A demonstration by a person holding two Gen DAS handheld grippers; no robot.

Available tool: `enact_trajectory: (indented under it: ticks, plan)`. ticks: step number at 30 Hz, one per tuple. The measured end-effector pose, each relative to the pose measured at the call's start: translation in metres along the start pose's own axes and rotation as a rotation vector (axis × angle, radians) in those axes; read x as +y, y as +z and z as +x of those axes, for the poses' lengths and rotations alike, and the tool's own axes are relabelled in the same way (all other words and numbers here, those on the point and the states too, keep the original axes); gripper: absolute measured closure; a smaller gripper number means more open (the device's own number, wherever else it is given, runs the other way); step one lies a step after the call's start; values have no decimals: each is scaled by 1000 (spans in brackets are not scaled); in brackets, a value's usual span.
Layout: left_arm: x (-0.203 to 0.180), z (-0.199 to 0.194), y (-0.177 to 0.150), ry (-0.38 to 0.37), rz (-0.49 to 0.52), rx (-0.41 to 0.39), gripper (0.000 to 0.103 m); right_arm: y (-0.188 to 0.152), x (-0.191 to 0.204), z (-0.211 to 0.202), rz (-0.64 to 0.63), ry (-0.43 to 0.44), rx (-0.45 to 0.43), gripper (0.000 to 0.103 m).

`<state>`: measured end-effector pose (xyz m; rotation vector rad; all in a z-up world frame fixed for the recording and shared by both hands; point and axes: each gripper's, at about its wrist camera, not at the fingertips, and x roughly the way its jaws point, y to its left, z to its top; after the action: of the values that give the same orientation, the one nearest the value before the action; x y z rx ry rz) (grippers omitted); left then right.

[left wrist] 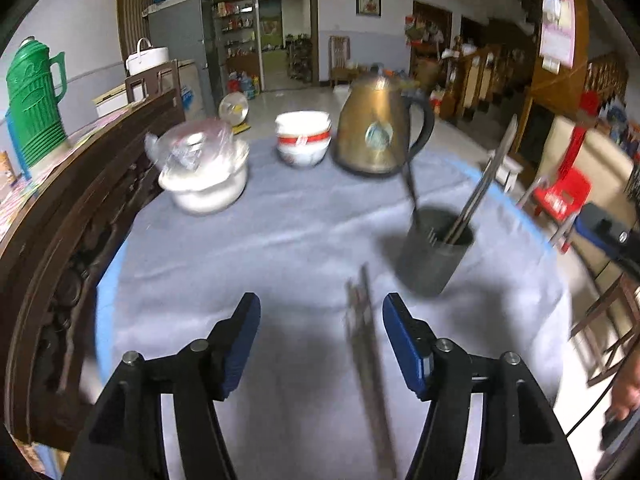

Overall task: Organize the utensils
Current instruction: 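Open both grippers to release the chopsticks and pull back, then grasp one chopstick from the pile with the right gripper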

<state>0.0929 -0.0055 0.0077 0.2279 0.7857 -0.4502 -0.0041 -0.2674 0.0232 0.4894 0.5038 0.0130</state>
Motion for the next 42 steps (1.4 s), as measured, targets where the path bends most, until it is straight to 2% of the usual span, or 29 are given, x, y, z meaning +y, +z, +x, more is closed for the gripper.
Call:
enact_trajectory:
  ticks: [3,7,13,19,23,31,34,42]
  plan:
    - [3,4,-22,31,8,35,39,-20,4,11,7,26,74,62]
    - [8,13,-42,51,5,94,38,-50,9,35,-3,7,169,64]
    - [23,35,-74,36,-59,191,39,-82,8,73,42,10,319,68]
    - [29,46,-86,14,-98,241,39,-107,11,120,47,7,476,79]
    - [33,51,-93,-14,-123,273,39,-121,20,151,26,0,551,79]
    - [38,57,-97,-45,-152,298,38,-141,34,187,-15,-26,640,81]
    - [39,59,-97,-49,-159,302,38,-141,34,188,-25,-30,639,87]
    - [36,66,-88,-80,-153,317,39,-137,15,169,-11,-49,637,90]
